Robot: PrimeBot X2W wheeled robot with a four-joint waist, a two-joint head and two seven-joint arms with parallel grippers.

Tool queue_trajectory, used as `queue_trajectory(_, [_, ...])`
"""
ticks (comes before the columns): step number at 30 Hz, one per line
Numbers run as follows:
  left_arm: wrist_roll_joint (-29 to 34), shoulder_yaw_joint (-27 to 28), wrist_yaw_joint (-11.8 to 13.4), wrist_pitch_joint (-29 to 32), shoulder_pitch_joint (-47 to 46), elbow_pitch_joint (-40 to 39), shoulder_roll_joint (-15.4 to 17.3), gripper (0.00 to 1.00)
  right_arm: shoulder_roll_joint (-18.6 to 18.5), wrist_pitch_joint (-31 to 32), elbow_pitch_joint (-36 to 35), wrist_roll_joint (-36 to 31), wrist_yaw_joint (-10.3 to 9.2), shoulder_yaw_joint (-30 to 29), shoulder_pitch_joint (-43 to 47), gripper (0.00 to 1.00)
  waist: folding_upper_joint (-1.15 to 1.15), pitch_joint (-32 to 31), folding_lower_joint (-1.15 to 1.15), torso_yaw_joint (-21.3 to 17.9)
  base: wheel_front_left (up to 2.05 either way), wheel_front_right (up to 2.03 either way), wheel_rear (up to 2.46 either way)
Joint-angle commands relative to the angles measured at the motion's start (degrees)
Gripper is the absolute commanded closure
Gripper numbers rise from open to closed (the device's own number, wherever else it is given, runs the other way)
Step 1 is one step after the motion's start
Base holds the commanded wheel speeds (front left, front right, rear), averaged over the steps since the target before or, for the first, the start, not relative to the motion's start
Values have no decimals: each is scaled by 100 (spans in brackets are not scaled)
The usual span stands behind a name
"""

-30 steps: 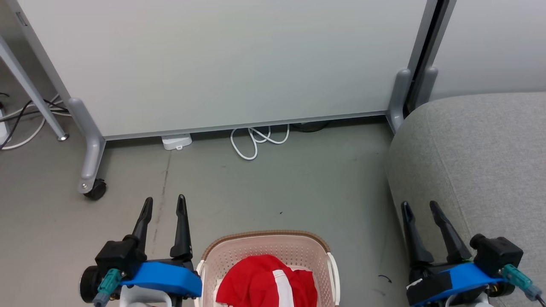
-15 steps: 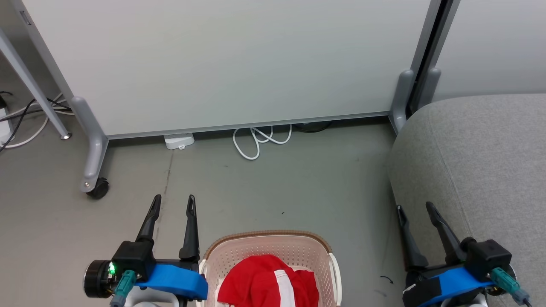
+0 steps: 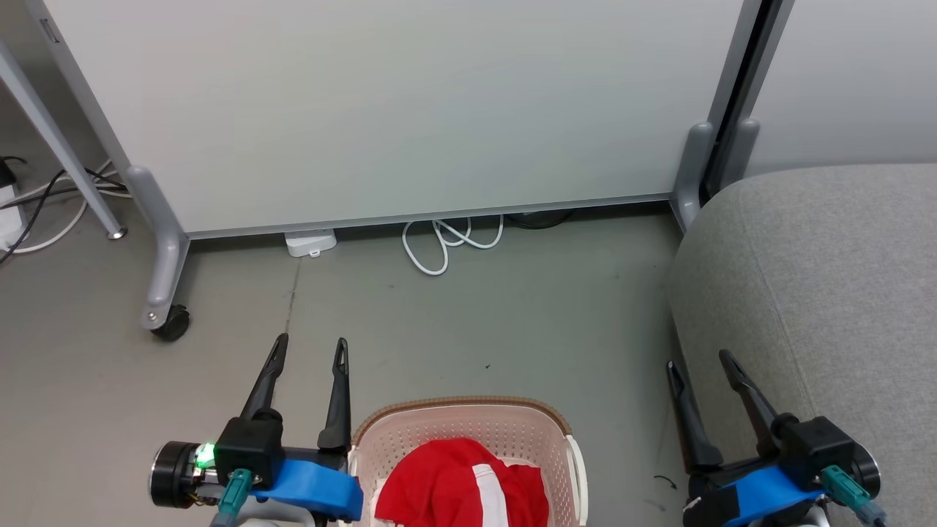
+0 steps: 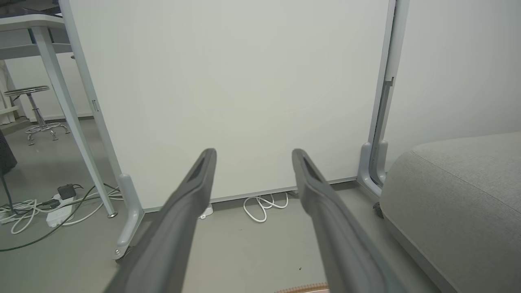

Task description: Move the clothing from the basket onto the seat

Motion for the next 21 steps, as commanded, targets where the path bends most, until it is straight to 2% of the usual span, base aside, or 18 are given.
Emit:
queue_trajectory(1, [31,-5,-4,-33,-70,17,19,0,-36,-37,19,-48,12,7,52,0,0,0,0,2,0,0,0])
queue_trajectory(21, [-86,-8,-57,-32,-160,137,17,0,-35,-35,52,2,12,32,39,0,0,41,0,-11,0,0,0])
